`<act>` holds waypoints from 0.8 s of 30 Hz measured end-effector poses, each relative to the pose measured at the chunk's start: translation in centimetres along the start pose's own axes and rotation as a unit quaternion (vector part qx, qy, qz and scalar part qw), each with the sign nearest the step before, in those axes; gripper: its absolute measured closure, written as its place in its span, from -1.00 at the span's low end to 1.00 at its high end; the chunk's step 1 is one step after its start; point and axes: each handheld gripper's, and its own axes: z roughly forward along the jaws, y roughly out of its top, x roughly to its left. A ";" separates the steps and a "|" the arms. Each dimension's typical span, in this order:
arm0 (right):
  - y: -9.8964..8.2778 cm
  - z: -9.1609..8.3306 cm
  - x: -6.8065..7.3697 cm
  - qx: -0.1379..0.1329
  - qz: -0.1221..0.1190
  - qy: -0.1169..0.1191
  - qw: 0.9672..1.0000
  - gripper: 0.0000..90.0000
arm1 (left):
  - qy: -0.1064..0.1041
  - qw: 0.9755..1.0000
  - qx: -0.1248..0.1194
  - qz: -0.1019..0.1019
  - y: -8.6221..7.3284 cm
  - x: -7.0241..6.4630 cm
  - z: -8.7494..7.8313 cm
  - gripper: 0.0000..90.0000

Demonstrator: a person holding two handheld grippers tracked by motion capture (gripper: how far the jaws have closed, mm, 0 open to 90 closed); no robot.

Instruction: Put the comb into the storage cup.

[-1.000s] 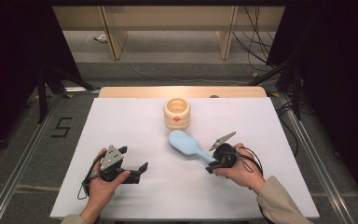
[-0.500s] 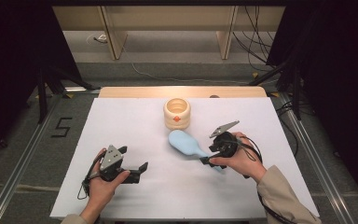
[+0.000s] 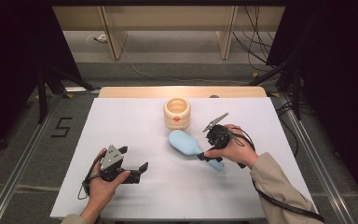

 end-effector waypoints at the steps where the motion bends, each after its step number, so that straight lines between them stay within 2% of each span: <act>1: 0.1 0.3 -0.1 0.007 -0.003 0.000 1.000 -0.56 | 0.000 1.000 -0.001 0.000 0.0 0.0 0.0 -1.00; 7: 0.7 1.3 -0.3 0.029 -0.007 0.000 1.000 -0.55 | -0.001 1.000 0.000 0.000 0.0 0.0 0.0 -1.00; 8: 0.8 1.5 -0.3 0.029 -0.013 -0.003 0.999 -0.55 | -0.001 1.000 0.000 0.000 0.0 0.0 0.0 -1.00; 18: 1.4 2.7 -0.3 0.052 -0.015 -0.003 0.999 -0.49 | -0.001 1.000 -0.001 0.000 0.0 0.1 0.0 -1.00; 24: 2.0 3.5 -0.1 0.077 -0.024 -0.007 0.997 -0.42 | -0.001 1.000 -0.001 0.000 0.0 0.0 0.0 -1.00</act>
